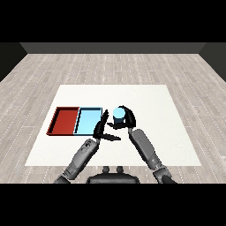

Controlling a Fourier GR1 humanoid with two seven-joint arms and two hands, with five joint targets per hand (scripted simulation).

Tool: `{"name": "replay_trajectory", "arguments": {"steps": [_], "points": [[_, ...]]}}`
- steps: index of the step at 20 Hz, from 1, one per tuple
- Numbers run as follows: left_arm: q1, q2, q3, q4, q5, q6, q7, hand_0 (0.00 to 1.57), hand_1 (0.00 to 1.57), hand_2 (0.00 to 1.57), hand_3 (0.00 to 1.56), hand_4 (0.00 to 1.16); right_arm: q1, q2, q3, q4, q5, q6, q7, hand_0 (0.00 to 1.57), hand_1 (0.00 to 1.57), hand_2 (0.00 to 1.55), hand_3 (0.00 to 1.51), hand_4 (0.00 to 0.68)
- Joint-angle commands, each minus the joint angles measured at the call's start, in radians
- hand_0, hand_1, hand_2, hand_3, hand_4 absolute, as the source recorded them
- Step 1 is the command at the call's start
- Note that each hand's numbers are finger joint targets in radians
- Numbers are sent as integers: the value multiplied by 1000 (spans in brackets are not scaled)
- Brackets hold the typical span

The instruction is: Pick the blue can and put it in the blue box

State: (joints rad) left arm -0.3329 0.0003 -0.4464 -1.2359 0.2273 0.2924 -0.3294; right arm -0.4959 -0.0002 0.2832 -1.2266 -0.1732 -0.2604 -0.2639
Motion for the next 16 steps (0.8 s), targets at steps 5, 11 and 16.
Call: {"name": "replay_trajectory", "arguments": {"steps": [5,11,16], "points": [[-43,0,-43,120,104,17,-91,0,0,0,0,0,-28,0,78,5,-49,-49,-2,1435,1435,1463,1375,550],[-119,0,-136,173,170,108,-78,0,0,0,0,0,-33,0,50,5,-35,-9,-13,1418,1418,1454,1366,557],[-112,0,-95,128,112,88,-20,0,0,0,0,0,30,0,134,14,-67,-54,-72,1430,1430,1457,1374,552]]}}
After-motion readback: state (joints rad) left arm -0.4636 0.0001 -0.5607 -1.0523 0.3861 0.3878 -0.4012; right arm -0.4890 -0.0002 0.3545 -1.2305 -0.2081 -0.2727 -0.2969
